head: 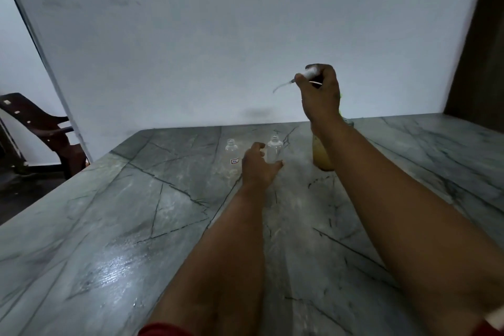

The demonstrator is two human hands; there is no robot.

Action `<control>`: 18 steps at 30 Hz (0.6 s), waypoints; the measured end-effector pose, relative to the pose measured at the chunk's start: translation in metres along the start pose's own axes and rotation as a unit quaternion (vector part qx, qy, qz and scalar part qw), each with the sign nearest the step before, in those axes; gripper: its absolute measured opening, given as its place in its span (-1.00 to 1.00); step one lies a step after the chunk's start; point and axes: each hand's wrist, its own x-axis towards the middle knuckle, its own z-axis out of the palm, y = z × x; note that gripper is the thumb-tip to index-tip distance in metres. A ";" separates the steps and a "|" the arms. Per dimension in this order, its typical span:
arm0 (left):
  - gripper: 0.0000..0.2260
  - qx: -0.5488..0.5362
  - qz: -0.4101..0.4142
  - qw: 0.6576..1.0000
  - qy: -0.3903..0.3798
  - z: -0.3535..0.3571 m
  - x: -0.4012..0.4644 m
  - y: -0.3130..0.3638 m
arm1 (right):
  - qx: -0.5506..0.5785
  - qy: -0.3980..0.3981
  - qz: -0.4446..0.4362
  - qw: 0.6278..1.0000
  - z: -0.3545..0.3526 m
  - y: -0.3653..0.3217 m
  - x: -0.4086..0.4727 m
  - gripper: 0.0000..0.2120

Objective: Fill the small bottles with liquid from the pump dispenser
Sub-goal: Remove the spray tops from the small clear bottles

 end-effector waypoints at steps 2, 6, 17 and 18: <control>-0.38 0.003 -0.005 1.000 0.001 -0.005 -0.003 0.003 | -0.011 -0.008 -0.006 1.000 -0.018 -0.013 0.003 -0.80; -0.32 0.012 -0.029 0.999 0.006 -0.015 -0.012 0.011 | -0.074 -0.007 -0.024 0.997 -0.064 -0.024 0.004 -0.77; -0.45 0.002 -0.012 0.999 -0.036 -0.026 -0.071 0.075 | -0.352 -0.078 0.062 0.931 -0.155 -0.024 -0.050 -0.77; -0.44 -0.002 -0.010 0.999 -0.052 -0.024 -0.078 0.081 | -0.380 -0.095 0.064 0.918 -0.159 -0.021 -0.059 -0.76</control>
